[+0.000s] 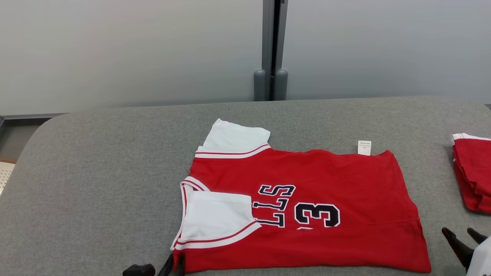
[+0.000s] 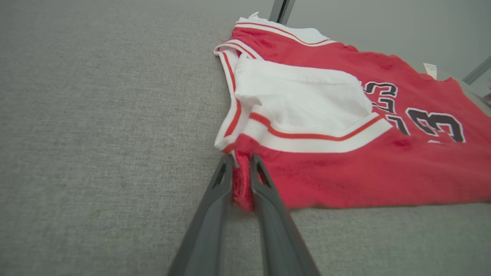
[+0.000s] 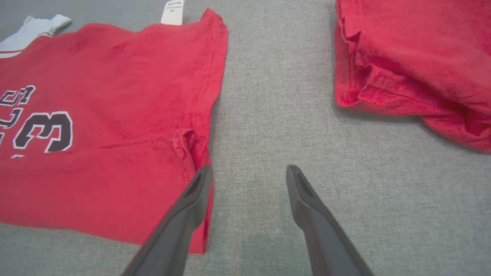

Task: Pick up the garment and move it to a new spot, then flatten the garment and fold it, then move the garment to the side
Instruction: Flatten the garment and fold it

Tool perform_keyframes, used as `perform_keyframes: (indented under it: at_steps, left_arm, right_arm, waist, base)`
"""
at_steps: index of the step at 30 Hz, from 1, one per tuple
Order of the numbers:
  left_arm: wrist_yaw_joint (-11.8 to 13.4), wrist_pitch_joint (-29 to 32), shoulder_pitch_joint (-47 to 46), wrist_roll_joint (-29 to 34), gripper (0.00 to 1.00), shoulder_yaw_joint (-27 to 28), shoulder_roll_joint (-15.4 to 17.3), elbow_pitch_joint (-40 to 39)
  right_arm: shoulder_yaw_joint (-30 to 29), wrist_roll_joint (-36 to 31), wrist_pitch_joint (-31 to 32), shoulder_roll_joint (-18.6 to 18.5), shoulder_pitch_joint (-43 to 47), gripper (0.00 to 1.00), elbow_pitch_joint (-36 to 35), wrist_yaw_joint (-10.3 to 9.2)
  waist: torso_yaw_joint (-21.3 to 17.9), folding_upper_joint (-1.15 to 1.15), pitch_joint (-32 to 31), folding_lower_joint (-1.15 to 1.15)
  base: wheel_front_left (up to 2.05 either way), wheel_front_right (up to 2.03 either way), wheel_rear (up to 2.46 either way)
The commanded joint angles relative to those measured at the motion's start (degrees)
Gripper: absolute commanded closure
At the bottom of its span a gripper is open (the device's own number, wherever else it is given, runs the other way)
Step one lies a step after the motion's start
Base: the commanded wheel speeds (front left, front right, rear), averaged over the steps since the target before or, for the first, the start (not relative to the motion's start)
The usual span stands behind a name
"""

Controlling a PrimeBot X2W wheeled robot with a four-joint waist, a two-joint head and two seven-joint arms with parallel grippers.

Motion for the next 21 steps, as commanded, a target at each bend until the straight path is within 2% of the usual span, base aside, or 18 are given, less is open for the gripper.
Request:
perform_keyframes:
  at_steps: [1,7,12,16,21]
  left_arm:
    - [-0.08,-0.21,-0.97,-0.64,0.0,-0.05,0.32,0.14]
    - [-0.27,-0.9,-2.9,-1.79,0.0,1.86,0.28,-2.88]
    - [-2.62,-0.93,-2.72,-0.38,0.0,7.25,0.27,-15.36]
    - [-3.15,-0.94,-1.89,-1.4,0.0,9.56,0.32,-23.01]
    - [-2.08,-0.95,-3.5,-1.72,0.0,7.83,0.28,-22.73]
  right_arm:
    - [-0.71,-1.14,-1.66,0.73,-1.0,0.0,0.54,0.0]
    - [-4.67,-5.56,-13.05,4.1,-2.58,0.0,-0.34,0.0]
    - [-6.2,-9.89,-22.0,7.87,-1.56,0.0,-3.38,0.0]
    - [-8.87,-13.43,-24.78,14.54,-0.53,0.0,-5.97,0.0]
    - [-11.45,-19.88,-25.2,21.15,0.03,0.0,-8.29,0.0]
  waist:
    - [-0.03,0.0,0.12,0.0]
    - [-0.29,0.0,0.57,0.0]
    - [-0.52,0.0,1.06,0.0]
    - [-1.28,0.0,2.07,0.0]
    - [-2.83,0.0,3.61,0.0]
  base:
    - [0.0,0.0,0.0]
    - [0.0,0.0,0.0]
    - [0.0,0.0,0.0]
    - [0.0,0.0,0.0]
    - [0.0,0.0,0.0]
